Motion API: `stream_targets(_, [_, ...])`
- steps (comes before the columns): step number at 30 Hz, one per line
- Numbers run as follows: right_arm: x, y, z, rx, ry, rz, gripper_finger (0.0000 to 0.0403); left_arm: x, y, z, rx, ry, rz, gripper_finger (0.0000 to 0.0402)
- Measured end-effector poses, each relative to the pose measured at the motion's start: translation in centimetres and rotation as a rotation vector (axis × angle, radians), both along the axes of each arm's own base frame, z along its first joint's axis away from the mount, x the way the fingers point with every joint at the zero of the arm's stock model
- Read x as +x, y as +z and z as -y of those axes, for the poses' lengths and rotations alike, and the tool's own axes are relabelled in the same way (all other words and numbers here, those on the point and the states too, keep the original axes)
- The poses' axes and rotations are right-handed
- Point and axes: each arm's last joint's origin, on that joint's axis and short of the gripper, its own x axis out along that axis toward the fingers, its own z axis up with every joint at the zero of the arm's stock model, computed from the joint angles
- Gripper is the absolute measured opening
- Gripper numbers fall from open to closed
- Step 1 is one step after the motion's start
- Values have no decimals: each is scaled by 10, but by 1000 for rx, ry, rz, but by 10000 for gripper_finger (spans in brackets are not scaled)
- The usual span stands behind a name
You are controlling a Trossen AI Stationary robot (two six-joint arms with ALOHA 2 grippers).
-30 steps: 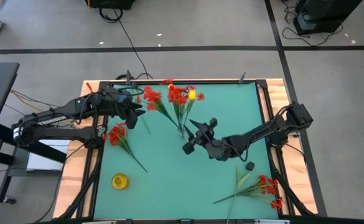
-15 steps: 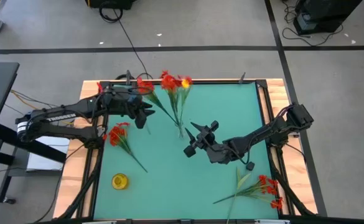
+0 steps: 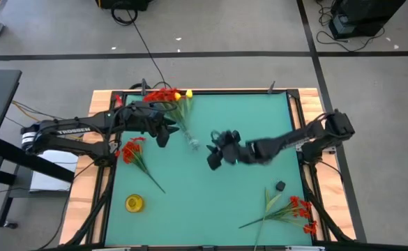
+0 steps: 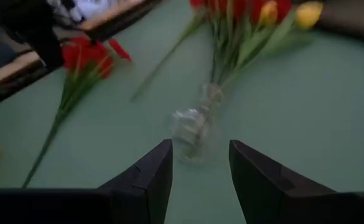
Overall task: Sort flowers into vase by color
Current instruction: Adjust the transparent vase
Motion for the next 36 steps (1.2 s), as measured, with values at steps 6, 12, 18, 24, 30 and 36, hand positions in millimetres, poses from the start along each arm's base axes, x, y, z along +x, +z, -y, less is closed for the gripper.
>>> stream_targets(6, [7, 22, 69, 222, 67, 34, 171, -7, 3, 1, -24, 16, 7, 172])
stream_targets(12, [31, 36, 128, 368, 174, -15, 198, -21, -6, 4, -90, 65, -123, 172])
stream_targets(18, [71, 21, 154, 504, 158, -145, 213, -33, -19, 7, -170, 102, -299, 172])
stream_targets(24, [106, -2, 162, 630, 137, -212, 213, -41, -25, 9, -224, 138, -389, 172])
stream_targets(30, [127, -11, 168, 665, 147, -209, 213, -45, -28, 10, -233, 142, -440, 172])
stream_targets(36, [141, -30, 171, 649, 212, -249, 213, -45, -29, 10, -221, 130, -455, 172])
